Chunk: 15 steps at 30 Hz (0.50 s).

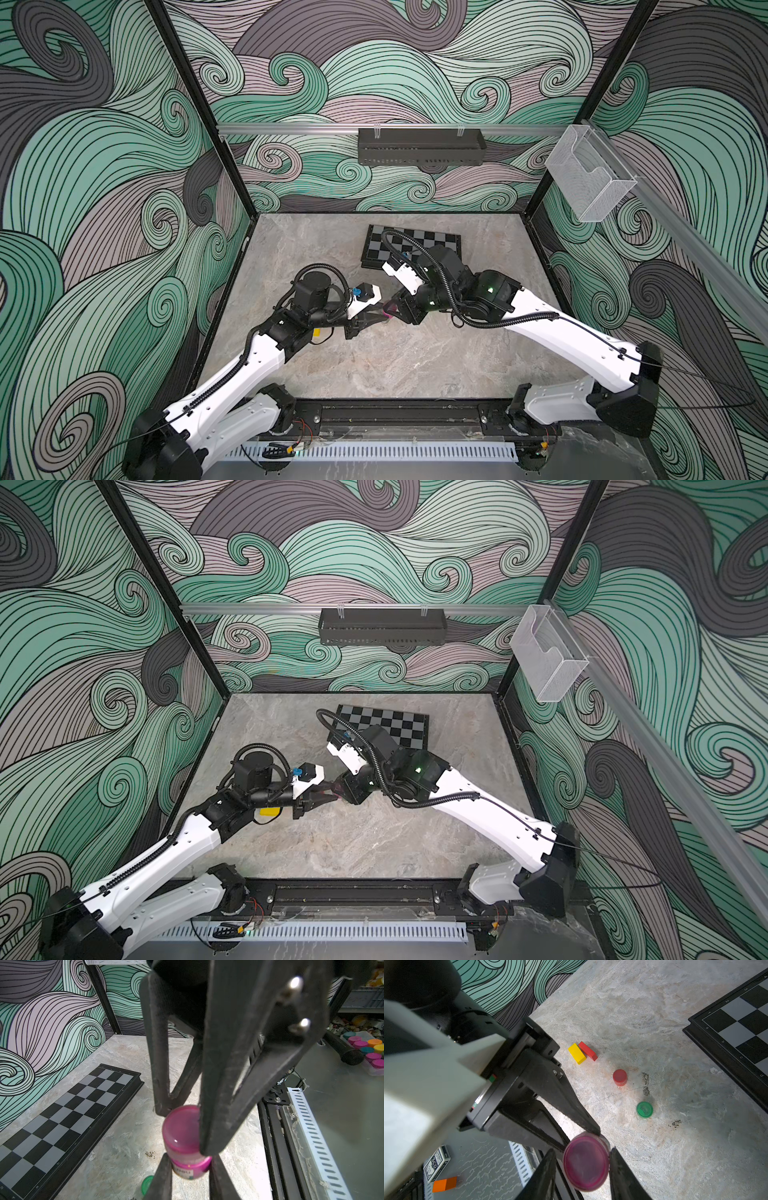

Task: Close the paint jar lid
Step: Screw the lid onto the paint jar.

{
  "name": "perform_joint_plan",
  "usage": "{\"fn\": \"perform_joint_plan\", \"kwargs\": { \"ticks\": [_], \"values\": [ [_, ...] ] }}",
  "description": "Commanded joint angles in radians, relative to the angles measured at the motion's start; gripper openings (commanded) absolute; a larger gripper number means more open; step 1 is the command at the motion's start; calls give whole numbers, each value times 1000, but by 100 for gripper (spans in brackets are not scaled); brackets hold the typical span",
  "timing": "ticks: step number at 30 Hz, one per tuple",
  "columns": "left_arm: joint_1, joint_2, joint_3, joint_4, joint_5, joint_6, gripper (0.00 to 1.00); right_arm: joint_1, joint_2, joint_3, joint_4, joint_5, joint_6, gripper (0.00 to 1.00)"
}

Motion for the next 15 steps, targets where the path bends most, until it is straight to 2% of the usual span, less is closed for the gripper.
{"fn": "perform_joint_plan", "kwargs": {
  "ticks": [1, 6, 15],
  "values": [
    [-5, -1, 22, 20, -2, 5, 10, 7, 5, 28, 43, -10, 12, 45],
    [-5, 1, 22, 20, -1, 5, 10, 6, 8, 25, 43, -6, 21, 49],
    [-6, 3, 20, 34, -5, -9, 10, 7, 13, 18, 41, -7, 40, 50]
  ]
}}
